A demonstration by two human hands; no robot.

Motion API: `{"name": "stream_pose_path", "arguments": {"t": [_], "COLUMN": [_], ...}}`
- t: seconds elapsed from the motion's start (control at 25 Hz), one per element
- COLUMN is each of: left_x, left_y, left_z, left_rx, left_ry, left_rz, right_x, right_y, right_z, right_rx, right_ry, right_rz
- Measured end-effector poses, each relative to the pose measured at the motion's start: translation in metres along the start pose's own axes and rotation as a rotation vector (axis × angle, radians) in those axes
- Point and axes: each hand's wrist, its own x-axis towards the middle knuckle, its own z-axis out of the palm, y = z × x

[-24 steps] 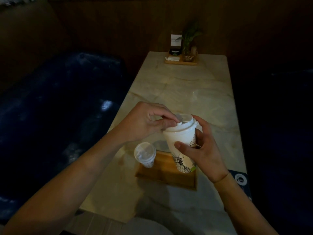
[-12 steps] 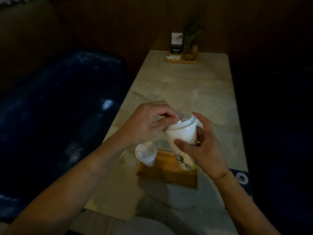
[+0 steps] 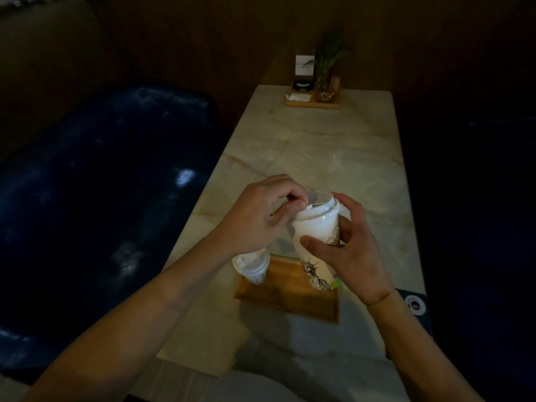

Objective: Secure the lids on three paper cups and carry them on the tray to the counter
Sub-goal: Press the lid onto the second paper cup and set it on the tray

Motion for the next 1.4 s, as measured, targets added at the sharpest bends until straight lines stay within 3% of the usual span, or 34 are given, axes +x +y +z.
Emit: {"name": "stream_pose_path", "arguments": {"t": [0.48, 0.68, 0.8, 1.16, 1.28, 1.4], "left_x": [-0.008, -0.029, -0.041, -0.061, -0.068, -0.071], "left_y": [-0.015, -0.049, -0.068, -0.12, -0.136, -0.152], "left_z": [0.017, 0.029, 0.038, 0.078, 0.088, 0.088], "left_rx": [-0.017, -0.09, -0.105, 0.295, 0.398, 0.46], "left_ry": [0.012, -0.196, -0.315, -0.399, -0.395, -0.425], "left_rz": [-0.04, -0.29, -0.353, -0.281, -0.256, -0.245], "right_x": [0.002, -0.004, -0.009, -0.005, -0.002, 0.0], "right_y": [0.022, 0.053, 0.073, 0.117, 0.138, 0.163], "right_z": [-0.004, 0.002, 0.006, 0.035, 0.045, 0.048], "right_rx": [0.096, 0.126, 0.119, -0.222, -0.19, -0.181], "right_ry": [-0.065, -0.1, -0.125, -0.127, -0.045, -0.088], "right_rz": [0.104, 0.193, 0.234, 0.259, 0.263, 0.259]}}
